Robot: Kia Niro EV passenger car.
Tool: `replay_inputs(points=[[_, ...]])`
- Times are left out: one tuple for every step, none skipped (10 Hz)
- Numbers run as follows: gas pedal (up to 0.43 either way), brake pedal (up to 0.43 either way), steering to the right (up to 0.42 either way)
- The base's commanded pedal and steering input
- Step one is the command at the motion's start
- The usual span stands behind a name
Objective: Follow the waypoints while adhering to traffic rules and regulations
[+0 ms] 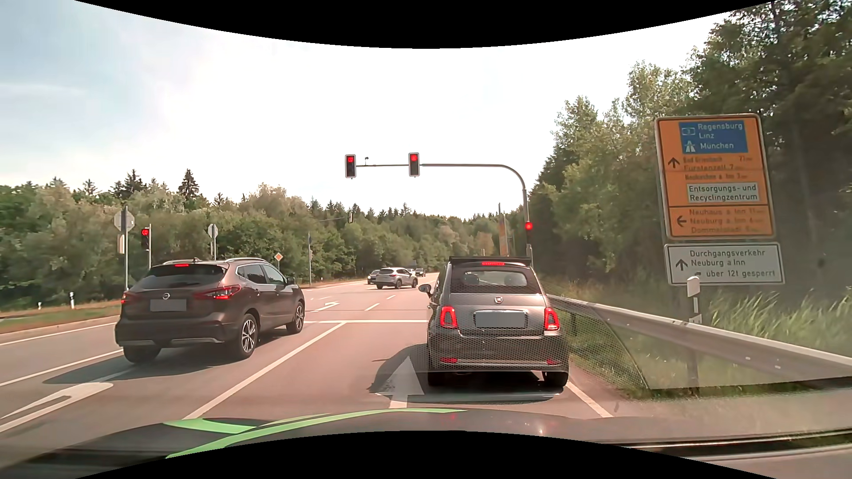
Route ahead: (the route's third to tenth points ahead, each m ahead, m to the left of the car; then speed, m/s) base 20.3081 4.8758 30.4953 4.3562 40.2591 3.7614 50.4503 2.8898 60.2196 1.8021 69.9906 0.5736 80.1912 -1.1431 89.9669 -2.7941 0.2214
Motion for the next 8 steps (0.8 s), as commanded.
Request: replay_inputs(points=[[0.000, 0.213, 0.003], [0.000, 0.213, 0.003], [0.000, 0.213, 0.003], [0.000, 0.207, 0.003], [0.000, 0.207, 0.003], [0.000, 0.207, 0.003], [0.000, 0.207, 0.003], [0.000, 0.207, 0.003]])
